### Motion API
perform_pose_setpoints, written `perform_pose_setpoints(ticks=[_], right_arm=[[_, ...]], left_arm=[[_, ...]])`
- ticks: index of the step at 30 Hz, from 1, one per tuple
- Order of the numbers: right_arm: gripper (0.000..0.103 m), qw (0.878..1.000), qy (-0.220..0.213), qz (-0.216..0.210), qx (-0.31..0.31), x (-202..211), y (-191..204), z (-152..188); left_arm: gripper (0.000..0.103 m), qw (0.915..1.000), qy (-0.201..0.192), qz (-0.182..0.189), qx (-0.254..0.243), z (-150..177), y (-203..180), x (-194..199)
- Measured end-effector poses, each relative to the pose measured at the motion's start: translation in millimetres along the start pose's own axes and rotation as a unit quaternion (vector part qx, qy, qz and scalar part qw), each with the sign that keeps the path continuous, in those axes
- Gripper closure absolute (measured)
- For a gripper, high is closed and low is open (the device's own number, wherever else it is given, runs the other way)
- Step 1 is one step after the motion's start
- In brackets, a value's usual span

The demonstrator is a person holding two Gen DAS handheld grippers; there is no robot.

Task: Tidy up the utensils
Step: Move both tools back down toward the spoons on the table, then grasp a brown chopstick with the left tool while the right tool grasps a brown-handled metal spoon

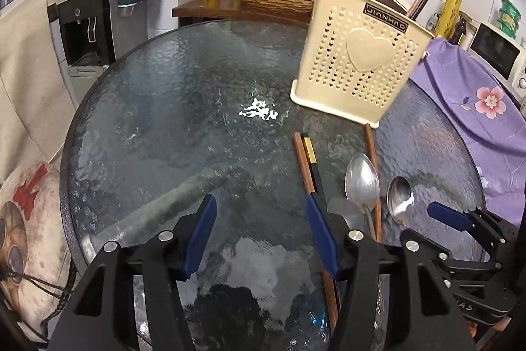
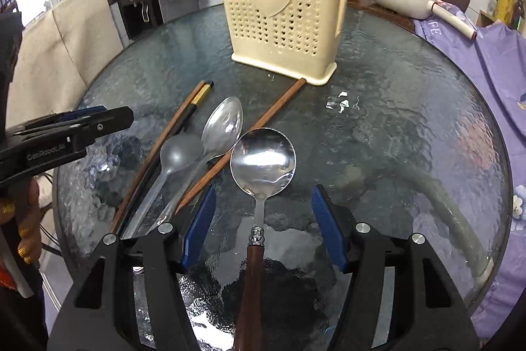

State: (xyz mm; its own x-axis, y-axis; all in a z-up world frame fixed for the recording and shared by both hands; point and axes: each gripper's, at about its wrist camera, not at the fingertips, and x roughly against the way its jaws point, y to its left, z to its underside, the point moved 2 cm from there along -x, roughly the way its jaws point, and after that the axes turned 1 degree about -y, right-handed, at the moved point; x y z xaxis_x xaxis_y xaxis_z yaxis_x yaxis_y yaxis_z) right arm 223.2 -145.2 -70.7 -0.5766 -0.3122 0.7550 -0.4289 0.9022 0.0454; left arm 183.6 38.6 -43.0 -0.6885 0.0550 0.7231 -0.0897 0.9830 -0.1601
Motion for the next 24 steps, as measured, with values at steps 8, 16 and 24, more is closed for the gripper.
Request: perform_pose_setpoints(ticks=[8, 16, 24], right_arm=[[0.044, 1.000, 0.014, 0.009, -0.005, -14.0, -1.3, -6.6], [0.052, 1.000, 0.018, 0.017, 0.005, -20.0, 6.8, -14.2], [0.056, 1.000, 0.014, 0.018, 0.005, -19.3, 4.8, -15.5]], left_arm=[[0.048, 1.0000, 0.004, -0.002, -0.003, 2.2, -0.5, -1.3], [0.048, 0.9999, 0.011, 0.001, -0.007, 1.1, -4.8, -5.0], [0.052, 0.9993, 0.019, 0.019, -0.026, 0.1, -23.4, -12.1]])
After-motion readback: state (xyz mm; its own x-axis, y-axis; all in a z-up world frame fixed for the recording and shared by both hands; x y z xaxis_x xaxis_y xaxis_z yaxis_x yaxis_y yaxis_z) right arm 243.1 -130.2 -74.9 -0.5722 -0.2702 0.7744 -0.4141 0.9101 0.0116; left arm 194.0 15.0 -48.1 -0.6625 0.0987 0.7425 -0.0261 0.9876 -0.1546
